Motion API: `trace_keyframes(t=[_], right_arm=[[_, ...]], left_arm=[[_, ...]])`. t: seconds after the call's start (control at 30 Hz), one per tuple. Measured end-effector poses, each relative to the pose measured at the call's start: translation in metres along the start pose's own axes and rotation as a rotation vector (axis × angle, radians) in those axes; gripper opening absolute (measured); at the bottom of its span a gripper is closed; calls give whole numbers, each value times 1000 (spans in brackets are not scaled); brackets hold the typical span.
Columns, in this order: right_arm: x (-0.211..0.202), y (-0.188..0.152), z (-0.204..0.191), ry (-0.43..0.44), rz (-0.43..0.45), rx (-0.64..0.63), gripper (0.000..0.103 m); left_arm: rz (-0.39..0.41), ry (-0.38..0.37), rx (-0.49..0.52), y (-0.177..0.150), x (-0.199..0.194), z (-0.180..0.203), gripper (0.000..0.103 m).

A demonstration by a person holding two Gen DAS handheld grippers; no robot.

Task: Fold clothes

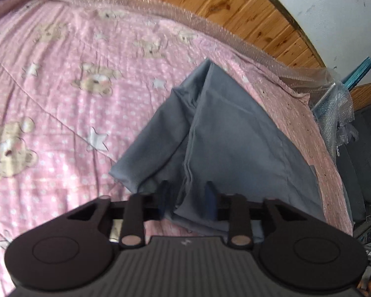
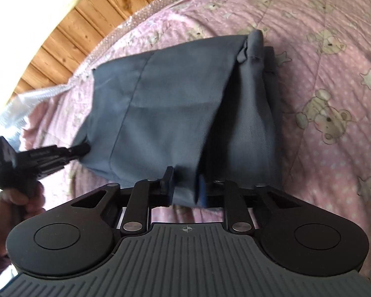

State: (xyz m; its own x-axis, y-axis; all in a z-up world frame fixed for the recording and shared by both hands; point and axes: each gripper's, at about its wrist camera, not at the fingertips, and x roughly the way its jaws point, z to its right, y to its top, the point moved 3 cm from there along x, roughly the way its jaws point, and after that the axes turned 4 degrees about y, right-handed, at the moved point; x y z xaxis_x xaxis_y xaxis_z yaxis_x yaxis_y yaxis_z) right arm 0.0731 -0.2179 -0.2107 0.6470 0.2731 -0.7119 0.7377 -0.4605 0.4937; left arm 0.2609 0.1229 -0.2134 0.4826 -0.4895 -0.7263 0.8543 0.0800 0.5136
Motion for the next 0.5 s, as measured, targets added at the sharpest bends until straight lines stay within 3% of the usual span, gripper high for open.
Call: trace_keyframes(t=[0.03, 0.07, 0.1, 0.2, 0.33, 0.37, 0.43, 0.47, 0.5], right_arm=[[-13, 4, 2, -10, 37, 2, 66], [-24, 10, 6, -18, 90, 1, 84], [-25, 19, 12, -21, 120, 10, 95], [-11, 50, 32, -16, 162, 51, 95], [47, 72, 52, 7, 83, 83, 92], [58, 70, 52, 18, 65, 82, 79], [66, 70, 41, 24, 54, 42, 54], [66, 73, 31, 22, 45, 3, 33], [66, 76, 21, 18, 35, -40, 22]], left_arm=[[27, 9, 0, 4, -6, 0, 79], [63, 19, -14, 13, -7, -2, 92], [73, 30, -21, 22, -1, -2, 94], [-2, 42, 16, 44, 39, 5, 94], [-52, 80, 104, 55, 82, 20, 98], [-55, 80, 125, 53, 85, 25, 91], [-64, 117, 158, 51, 85, 31, 64], [-69, 123, 134, 50, 82, 29, 37], [-70, 124, 96, 49, 78, 26, 23]])
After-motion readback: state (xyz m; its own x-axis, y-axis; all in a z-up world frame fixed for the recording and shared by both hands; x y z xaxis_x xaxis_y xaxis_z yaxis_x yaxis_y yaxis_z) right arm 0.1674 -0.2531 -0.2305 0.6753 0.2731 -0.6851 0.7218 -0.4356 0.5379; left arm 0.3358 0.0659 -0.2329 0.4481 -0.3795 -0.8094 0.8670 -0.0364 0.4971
